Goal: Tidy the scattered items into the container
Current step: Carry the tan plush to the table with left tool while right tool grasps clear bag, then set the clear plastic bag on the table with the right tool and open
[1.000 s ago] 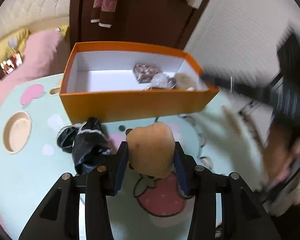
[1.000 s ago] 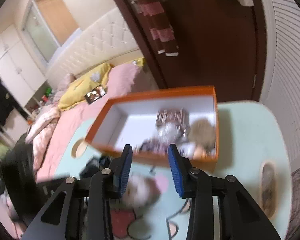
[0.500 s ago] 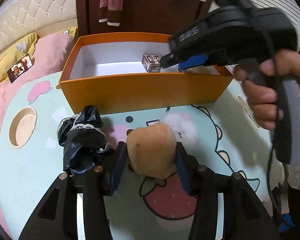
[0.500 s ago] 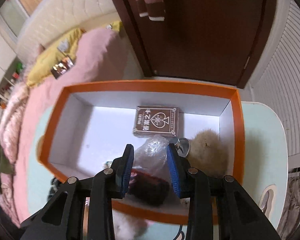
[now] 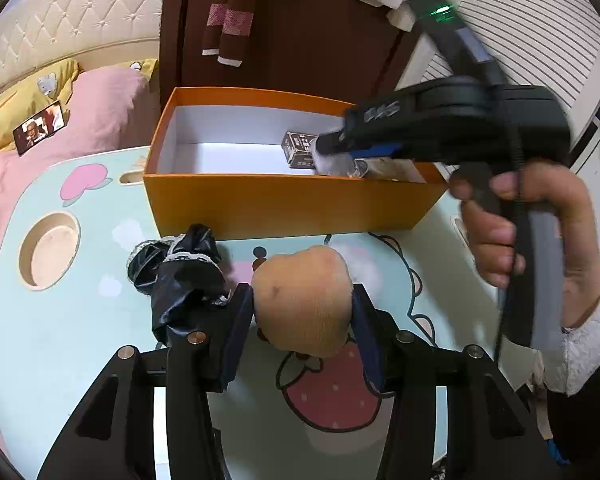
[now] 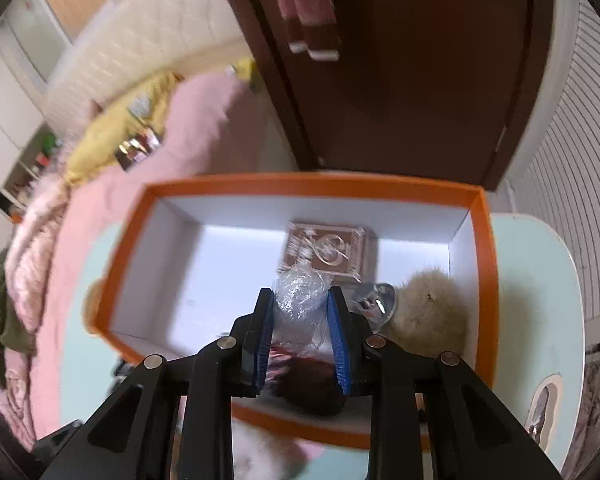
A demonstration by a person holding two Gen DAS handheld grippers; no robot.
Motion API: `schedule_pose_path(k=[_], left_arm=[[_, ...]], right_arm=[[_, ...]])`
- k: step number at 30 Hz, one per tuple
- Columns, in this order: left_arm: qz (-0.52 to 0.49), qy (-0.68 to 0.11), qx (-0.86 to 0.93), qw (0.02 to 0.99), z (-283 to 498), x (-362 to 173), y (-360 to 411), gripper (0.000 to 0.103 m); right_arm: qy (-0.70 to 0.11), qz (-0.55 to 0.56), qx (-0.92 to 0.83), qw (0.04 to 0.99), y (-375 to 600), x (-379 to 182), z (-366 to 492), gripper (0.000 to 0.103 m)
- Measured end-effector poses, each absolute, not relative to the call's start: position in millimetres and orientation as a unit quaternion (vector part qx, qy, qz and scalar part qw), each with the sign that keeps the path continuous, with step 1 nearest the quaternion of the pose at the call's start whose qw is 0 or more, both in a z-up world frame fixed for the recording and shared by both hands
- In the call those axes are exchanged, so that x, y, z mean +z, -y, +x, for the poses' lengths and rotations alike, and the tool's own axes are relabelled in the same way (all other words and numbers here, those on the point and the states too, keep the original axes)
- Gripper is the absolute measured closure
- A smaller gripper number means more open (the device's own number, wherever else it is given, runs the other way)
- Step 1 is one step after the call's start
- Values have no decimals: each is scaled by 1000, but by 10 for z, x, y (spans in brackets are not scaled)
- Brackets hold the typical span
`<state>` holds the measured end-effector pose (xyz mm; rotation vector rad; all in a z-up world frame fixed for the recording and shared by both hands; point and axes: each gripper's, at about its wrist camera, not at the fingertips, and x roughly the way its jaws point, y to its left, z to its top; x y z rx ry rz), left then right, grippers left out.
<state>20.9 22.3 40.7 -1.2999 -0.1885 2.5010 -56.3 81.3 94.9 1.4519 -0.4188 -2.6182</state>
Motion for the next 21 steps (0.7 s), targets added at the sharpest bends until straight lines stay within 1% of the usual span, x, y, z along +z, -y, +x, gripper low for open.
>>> schedule_pose_path(k=[6, 11, 14, 21], left_arm=[[-465, 79, 867, 164, 166, 445, -138, 53], [-454, 90, 870, 168, 154, 565, -63, 53], [-454, 79, 873, 156, 107, 614, -38, 53], [-454, 80, 874, 154, -23, 719, 10, 53]], right_arm=[[157, 406, -895, 94, -836, 1342, -162, 78], [165, 382, -903, 106, -935, 1444, 232, 78], [161, 381, -906, 92, -949, 1357, 424, 78], [150, 421, -892, 70, -966, 897, 669, 78]])
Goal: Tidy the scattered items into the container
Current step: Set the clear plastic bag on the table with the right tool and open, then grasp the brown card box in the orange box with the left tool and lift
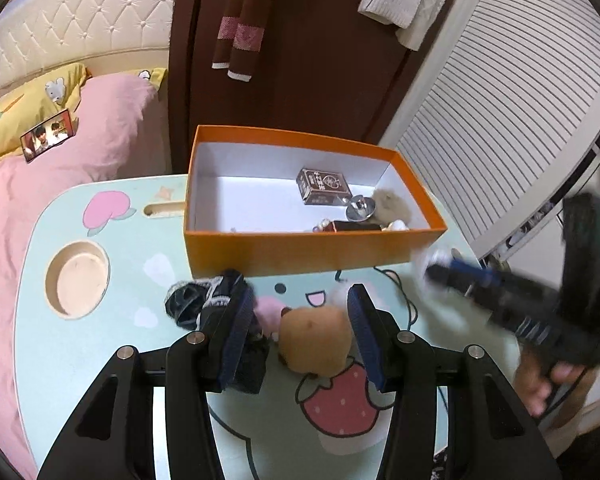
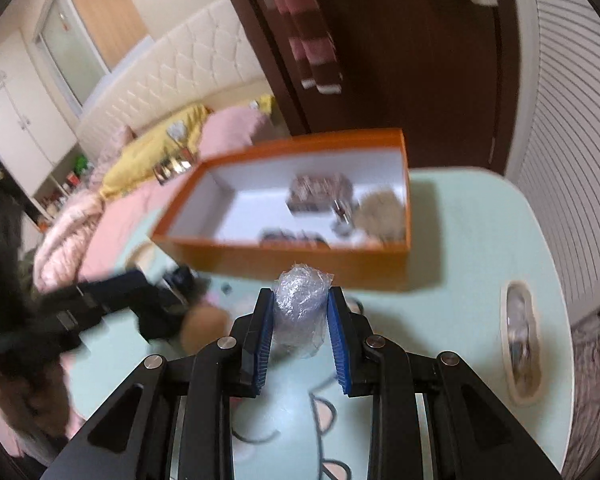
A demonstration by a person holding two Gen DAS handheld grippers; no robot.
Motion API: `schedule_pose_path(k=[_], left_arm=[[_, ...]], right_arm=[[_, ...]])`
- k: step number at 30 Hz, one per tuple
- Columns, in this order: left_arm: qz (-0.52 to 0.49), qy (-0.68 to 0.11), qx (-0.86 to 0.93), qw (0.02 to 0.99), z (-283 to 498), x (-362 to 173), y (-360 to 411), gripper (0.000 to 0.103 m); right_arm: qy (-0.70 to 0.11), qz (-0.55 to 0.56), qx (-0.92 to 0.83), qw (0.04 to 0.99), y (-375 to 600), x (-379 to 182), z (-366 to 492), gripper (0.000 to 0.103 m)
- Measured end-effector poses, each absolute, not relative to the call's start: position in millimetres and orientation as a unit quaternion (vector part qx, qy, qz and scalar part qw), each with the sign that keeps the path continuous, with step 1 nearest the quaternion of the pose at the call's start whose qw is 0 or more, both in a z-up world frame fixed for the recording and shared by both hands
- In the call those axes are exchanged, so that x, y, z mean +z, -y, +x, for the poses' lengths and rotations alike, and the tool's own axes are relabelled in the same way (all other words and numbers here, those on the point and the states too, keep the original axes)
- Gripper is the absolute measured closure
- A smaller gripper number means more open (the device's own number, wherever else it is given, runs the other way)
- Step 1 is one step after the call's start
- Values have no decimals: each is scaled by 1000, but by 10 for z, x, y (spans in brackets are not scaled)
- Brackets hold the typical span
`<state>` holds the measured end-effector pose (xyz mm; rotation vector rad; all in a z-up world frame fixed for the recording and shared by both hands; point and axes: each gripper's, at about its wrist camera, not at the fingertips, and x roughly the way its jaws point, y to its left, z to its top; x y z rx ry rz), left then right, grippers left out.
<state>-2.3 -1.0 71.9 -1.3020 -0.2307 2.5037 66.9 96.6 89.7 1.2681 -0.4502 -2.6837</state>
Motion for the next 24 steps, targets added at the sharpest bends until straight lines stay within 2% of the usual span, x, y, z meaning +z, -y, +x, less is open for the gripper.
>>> schedule_pose_path(k=[4, 7, 9, 10, 11, 16, 24], left_arm=[[-467, 74, 866, 166, -163, 781, -47, 53], [-477, 70, 857, 182, -328, 854, -138, 53], [-490, 74, 845, 201, -515, 900, -201, 53], [-496, 77, 840, 205, -587, 912, -231, 53], [-506, 80, 834, 205, -721, 924, -274, 53], [-515, 30, 843, 150, -1155, 904, -595, 53], [-565, -18, 819, 97, -1690, 505, -1192, 53]], right_arm=[[154, 440, -882, 72, -964, 663, 690, 78], [153, 439, -881, 85, -940, 597, 713, 73], [155, 425, -887, 92, -954, 604, 747, 56], [160, 414, -892, 92, -969, 617, 773, 43], [166, 400, -897, 91, -988, 638, 807, 40], [191, 364, -907, 95, -1088, 698, 886, 40], [220, 360, -900, 108, -1165, 677, 950, 40]])
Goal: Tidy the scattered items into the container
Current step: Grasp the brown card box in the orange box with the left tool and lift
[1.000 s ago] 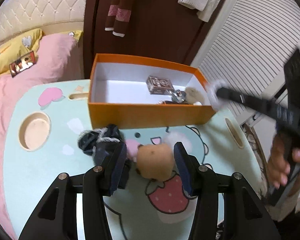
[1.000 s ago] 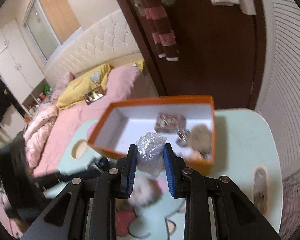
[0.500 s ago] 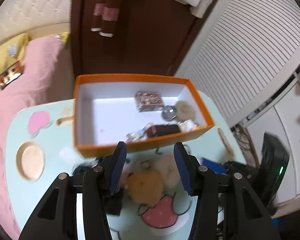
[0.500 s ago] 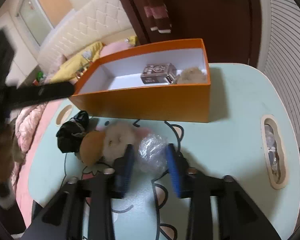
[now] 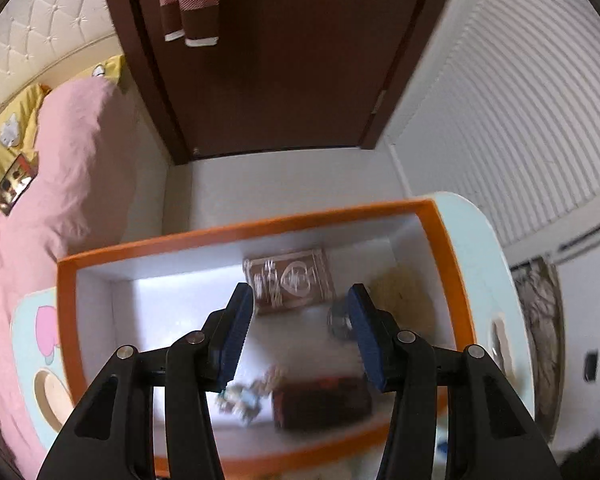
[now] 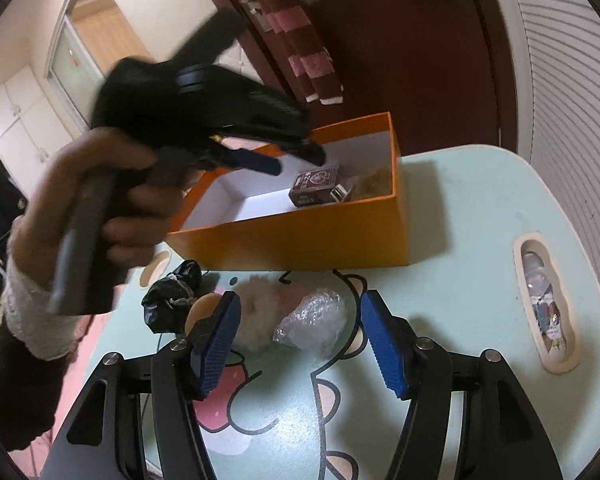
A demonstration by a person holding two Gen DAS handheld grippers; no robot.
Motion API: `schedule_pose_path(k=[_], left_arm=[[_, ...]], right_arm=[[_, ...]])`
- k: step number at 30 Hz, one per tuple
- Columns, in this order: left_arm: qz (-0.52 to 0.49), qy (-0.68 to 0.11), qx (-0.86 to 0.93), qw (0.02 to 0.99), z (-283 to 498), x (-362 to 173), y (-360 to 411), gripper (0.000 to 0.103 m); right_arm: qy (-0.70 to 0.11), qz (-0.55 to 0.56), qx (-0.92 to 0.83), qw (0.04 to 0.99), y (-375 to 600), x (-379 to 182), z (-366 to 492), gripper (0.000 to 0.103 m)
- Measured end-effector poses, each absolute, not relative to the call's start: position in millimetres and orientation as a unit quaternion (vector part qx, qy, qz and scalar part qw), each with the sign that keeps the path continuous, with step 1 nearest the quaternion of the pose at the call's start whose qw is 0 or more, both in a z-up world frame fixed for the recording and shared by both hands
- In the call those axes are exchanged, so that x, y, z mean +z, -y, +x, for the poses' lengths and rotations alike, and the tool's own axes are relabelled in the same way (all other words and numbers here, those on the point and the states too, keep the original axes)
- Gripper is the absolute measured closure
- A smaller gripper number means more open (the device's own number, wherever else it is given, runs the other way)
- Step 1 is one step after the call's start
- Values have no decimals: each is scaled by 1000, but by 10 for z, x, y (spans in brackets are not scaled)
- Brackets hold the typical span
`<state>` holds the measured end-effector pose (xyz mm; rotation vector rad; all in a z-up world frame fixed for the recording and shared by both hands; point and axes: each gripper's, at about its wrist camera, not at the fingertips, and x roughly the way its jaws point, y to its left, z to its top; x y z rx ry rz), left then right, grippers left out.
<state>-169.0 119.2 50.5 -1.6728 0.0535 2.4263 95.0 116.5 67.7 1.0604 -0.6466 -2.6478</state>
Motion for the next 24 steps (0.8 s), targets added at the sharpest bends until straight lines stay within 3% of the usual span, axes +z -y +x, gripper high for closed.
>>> schedule_pose_path(k=[6, 8, 24], left_arm=[[-588, -22, 806, 57, -1775, 255, -1306, 52], [-579, -25, 813, 49, -1782, 244, -1322, 39], [-561, -37, 823, 78, -1749, 280, -1268, 45]], right_arm=[[248, 361, -890, 123, -1216, 663, 949, 40], [257, 362, -887, 128, -1208, 658, 935, 40], [262, 375, -879, 133, -1203, 556, 906, 40]])
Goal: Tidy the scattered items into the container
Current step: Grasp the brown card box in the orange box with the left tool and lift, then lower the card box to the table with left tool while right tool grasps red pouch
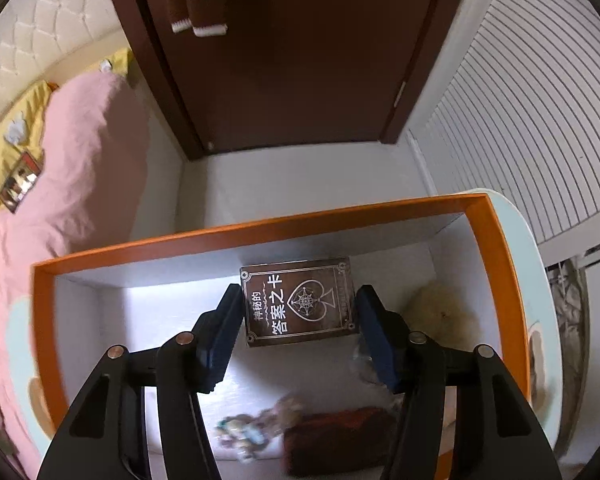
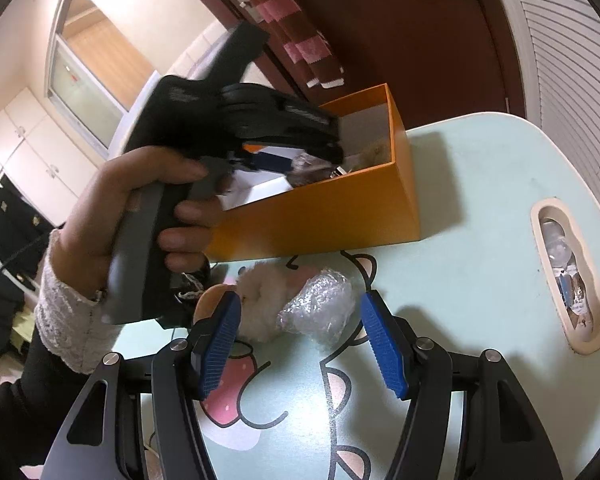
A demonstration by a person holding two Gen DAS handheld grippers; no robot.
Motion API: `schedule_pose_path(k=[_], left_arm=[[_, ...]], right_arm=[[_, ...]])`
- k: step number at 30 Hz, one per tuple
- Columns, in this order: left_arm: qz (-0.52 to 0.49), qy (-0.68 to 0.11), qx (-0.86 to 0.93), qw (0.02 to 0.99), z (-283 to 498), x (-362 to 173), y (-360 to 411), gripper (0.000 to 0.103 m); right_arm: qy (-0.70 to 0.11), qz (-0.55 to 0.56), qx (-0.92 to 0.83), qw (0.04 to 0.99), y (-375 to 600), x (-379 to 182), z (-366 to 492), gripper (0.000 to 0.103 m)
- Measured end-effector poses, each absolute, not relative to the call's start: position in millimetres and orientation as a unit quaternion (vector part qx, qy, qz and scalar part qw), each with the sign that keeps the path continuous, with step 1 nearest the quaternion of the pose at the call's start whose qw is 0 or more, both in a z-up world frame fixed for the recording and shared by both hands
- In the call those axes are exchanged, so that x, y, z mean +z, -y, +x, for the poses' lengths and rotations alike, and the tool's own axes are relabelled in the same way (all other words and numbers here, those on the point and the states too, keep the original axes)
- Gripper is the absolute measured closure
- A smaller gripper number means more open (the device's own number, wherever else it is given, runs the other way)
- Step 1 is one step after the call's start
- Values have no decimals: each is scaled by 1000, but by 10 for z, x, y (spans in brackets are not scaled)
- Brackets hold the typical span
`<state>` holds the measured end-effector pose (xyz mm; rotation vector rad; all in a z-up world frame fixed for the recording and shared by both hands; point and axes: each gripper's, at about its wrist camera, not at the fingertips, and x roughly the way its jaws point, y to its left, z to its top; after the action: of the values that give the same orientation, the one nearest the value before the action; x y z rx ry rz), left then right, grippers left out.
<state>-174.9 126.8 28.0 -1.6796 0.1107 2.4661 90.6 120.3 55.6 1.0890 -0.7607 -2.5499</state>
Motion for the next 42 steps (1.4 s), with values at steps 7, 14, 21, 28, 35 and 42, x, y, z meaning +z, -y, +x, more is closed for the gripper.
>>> schedule_pose_path(k=[7, 14, 21, 28, 35, 42], left_arm=[[-507, -17, 856, 105, -1402, 767, -1019, 45], [-458, 5, 881, 120, -793, 1112, -713, 45], [-441, 33, 886, 143, -149, 1052, -371, 45], [-426, 65, 892, 135, 507, 860, 27, 45], [-456, 60, 876, 147, 717, 603, 115, 45], [-481, 53, 861, 157, 721, 404, 22, 45]], right_arm=[[241, 380, -885, 121, -1148, 541, 913, 40], [232, 372, -892, 112, -1155, 613, 958, 40], [218, 363, -900, 105, -1166, 757, 969, 46], [195, 361, -904, 123, -1235, 1010, 846, 72], [131, 456, -868, 145, -1196, 1369, 103, 75], [130, 617, -758, 163, -1072, 1038, -584, 52]])
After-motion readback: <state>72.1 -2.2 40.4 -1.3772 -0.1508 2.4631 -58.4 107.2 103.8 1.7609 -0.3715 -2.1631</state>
